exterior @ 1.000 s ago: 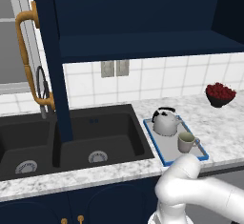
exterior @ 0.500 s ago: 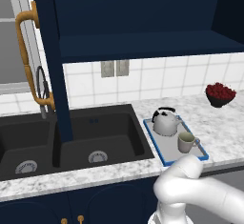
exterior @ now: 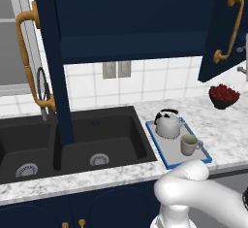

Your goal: Pick the kettle from the counter and place it on the tray. Then pick the mug from the cabinet and place it on the tray. Then close the cabinet doors.

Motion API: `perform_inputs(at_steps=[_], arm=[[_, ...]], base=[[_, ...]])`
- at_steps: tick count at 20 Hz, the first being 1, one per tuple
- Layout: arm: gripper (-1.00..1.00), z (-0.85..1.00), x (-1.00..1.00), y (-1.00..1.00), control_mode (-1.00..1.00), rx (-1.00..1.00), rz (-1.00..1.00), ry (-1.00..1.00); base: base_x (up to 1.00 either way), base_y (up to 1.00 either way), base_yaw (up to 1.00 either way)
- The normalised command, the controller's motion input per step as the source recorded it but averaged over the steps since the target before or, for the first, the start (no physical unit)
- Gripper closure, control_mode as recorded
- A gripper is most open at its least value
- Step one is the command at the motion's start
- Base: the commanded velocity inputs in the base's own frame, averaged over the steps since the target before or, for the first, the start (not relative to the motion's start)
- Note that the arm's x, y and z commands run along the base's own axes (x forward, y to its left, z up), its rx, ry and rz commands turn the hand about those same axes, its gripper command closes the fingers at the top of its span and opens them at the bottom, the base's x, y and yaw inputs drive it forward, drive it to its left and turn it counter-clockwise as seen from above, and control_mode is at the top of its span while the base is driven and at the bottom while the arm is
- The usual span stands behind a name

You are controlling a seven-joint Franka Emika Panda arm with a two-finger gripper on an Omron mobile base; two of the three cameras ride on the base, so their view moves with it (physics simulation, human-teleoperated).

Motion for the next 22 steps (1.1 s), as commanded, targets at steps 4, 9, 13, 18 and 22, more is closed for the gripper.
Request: perform_inputs(at_steps=[4,9,13,18,22], arm=[[-1.00,0.00,1.00,0.38,-1.00,-0.13,-0.23,0.10],[-1.00,0.00,0.98,0.15,-1.00,-0.04,-0.17,0.13],[-1.00,0.00,0.99,0.02,-1.00,-0.01,-0.15,0.12],[-1.00,-0.06,0.90,0.00,-1.00,0.00,-0.12,0.05],[-1.00,-0.35,0.77,0.00,-1.00,0.00,-0.09,0.00]], base=[[0.00,0.00,0.00],[0.00,0.00,0.00],[0.00,0.00,0.00],[0.00,0.00,0.00],[0.00,0.00,0.00]])
